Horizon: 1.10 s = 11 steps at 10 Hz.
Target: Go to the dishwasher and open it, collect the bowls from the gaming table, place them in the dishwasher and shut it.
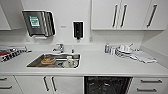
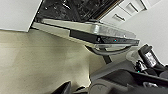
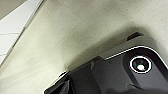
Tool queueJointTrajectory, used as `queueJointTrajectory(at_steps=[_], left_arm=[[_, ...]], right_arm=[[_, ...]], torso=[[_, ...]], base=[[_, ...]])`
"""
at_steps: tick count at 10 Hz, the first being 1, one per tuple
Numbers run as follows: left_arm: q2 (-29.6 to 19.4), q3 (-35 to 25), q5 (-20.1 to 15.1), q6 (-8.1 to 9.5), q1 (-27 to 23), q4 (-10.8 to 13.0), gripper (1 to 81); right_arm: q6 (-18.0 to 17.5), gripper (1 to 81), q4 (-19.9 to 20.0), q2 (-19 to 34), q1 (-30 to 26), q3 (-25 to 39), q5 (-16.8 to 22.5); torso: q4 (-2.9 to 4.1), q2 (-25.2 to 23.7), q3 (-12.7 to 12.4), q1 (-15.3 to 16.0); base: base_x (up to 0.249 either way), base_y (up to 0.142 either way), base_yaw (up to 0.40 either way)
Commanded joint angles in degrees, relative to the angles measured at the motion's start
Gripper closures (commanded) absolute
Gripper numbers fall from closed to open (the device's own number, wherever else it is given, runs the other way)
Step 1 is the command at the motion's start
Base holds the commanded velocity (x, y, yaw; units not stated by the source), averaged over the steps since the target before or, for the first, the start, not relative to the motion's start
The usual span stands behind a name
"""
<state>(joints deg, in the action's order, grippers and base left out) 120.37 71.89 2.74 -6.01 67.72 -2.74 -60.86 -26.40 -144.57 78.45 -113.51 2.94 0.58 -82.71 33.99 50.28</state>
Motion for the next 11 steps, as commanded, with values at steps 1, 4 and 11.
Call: queueJointTrajectory(at_steps=[1, 4, 11], left_arm=[[6.8, 10.9, -2.5, -0.05, 2.1, 0.5, 1.0], [14.3, 23.2, -2.5, 0.12, 7.2, 0.1, 1.0], [27.6, 44.8, -2.7, 0.38, 14.1, -0.2, 1.0]], right_arm=[[-0.1, 1.0, -11.6, -1.7, 0.8, -5.0, -4.3], [0.1, 1.0, -16.4, -8.7, 2.5, -14.5, -4.9], [0.0, 1.0, -25.0, -18.8, 5.7, -29.3, -8.0]], torso=[[0.02, 0.0, 0.0, 0.0], [0.02, 0.0, 0.0, 0.0], [0.02, 0.0, 0.0, 0.0]], base=[[0.000, 0.000, 0.000], [0.000, 0.000, 0.000], [0.000, 0.000, 0.000]])
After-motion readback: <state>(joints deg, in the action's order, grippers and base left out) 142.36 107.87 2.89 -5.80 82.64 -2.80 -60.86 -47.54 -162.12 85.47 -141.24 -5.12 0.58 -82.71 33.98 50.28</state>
